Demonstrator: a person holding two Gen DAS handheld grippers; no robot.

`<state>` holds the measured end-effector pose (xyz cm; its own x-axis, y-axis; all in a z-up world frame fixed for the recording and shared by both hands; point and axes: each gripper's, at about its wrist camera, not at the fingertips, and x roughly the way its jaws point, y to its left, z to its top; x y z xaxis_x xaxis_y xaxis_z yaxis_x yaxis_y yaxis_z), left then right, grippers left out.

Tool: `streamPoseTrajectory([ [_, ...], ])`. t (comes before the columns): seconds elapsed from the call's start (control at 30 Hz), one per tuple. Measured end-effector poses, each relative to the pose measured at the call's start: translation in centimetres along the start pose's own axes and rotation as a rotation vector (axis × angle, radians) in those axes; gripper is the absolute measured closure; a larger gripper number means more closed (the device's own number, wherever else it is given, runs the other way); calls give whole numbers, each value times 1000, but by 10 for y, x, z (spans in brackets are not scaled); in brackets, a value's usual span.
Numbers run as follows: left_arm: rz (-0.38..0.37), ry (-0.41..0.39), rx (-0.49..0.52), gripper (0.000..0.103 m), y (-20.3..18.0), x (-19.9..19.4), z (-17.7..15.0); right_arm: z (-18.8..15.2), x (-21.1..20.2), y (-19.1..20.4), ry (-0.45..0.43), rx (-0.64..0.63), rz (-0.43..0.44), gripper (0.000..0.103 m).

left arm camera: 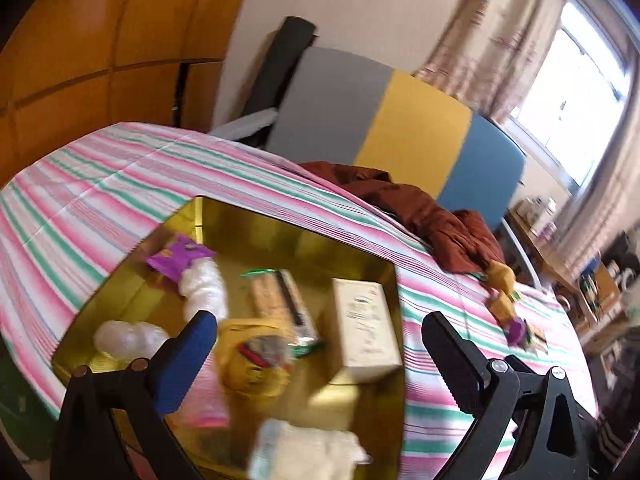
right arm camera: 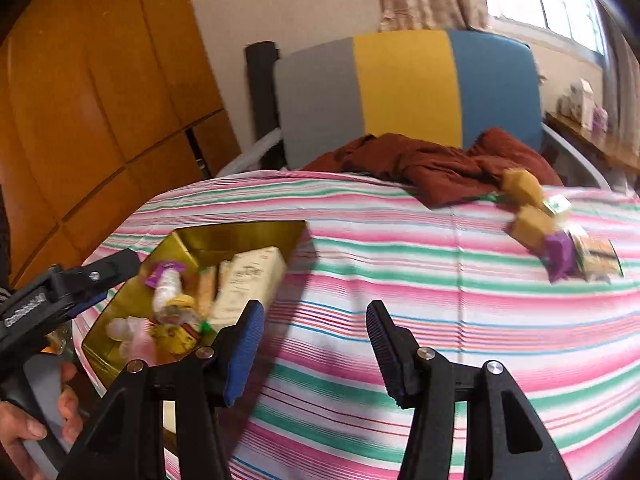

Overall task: Organize objects
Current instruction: 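Move both open grippers back toward the cracker packet and foam block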

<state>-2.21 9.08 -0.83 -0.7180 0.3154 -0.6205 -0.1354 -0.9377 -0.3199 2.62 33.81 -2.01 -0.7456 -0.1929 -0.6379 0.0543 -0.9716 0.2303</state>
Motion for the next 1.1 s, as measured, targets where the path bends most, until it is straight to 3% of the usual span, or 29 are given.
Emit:
streamPoseTrajectory([
  [0.4, -115, 53, 173, 0, -89, 6, -27, -31, -19, -100, 17, 99, -139, 49],
  [0.63, -160, 112, 289, 0, -142, 24, -54, -35, -30, -189, 20, 193, -249, 49],
  [0.83, -196, 190, 308, 0, -171, 47, -75, -5, -35, -269, -1, 255, -309, 49],
  [1.03, -193, 224, 310, 0, -180, 64, -84, 57, -13, -325, 9, 205, -316, 49],
  [1.1, -183, 229, 304, 0, -178, 67, -83, 77, 6, -339, 49, 168, -303, 49],
])
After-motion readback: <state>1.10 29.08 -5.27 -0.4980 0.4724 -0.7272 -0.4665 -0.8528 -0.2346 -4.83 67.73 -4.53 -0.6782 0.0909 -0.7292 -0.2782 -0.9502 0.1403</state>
